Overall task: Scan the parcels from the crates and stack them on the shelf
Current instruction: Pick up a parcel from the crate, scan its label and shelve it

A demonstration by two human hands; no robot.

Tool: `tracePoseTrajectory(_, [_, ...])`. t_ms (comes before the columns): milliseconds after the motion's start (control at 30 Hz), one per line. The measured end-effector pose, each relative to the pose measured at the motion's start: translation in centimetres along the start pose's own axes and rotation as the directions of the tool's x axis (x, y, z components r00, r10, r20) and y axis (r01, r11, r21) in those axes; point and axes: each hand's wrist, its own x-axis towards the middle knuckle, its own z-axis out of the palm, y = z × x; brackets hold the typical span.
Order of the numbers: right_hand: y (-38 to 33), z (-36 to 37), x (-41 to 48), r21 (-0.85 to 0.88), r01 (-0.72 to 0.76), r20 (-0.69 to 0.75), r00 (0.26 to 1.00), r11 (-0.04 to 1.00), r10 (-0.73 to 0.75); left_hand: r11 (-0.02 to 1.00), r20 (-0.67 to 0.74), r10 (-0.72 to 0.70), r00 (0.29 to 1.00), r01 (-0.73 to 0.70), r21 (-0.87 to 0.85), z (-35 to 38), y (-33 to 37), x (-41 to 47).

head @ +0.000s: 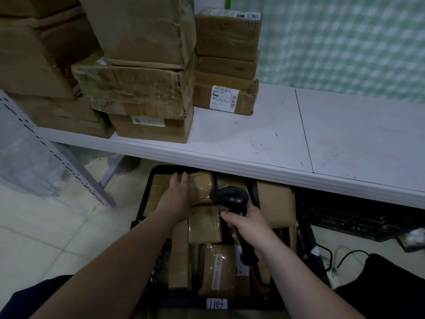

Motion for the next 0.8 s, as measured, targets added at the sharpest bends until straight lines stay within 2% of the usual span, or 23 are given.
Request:
tracePoseTrajectory(167, [-0.2, 0.2, 0.6, 0.002, -0.004, -0.007, 1.000, 1.000, 0.004, 0.997, 0.013, -0.005, 1.000, 0.003, 0.078, 0.2, -0.1, 1.2])
tracePoseTrajectory(333, [-0.5, -0.2, 0.7, -0.006, -0.006, -0.020, 1.000, 1.000, 0.005, 0.992, -0.158, 0.027, 0.987, -0.008, 0.125, 0.0, -0.2, 0.0])
tracePoseTrajectory(467, [-0.9, -0.8, 0.2, 0.013, 0.000, -0.049, 0.999, 1.000, 0.000, 0.999, -0.256, 0.030, 0.966, -0.026, 0.019, 0.0, -1.3, -2.5])
tracePoseTrajectory(667, [-1.6, -1.3, -1.3, 0.037, 0.043, -0.099, 0.994, 0.998, -0.039, 0.956, -0.381, 0.101, 0.919, -0.196, -0.220, -1.4, -2.9, -7.0])
tracePoseTrajectory(800, [-2.4, -1.5, -2.6, 0.104, 0.078, -0.127, 0.990, 0.992, -0.064, 0.923, -0.419, 0.128, 0.899, -0.263, -0.282, -3.6, -2.6, -9.2])
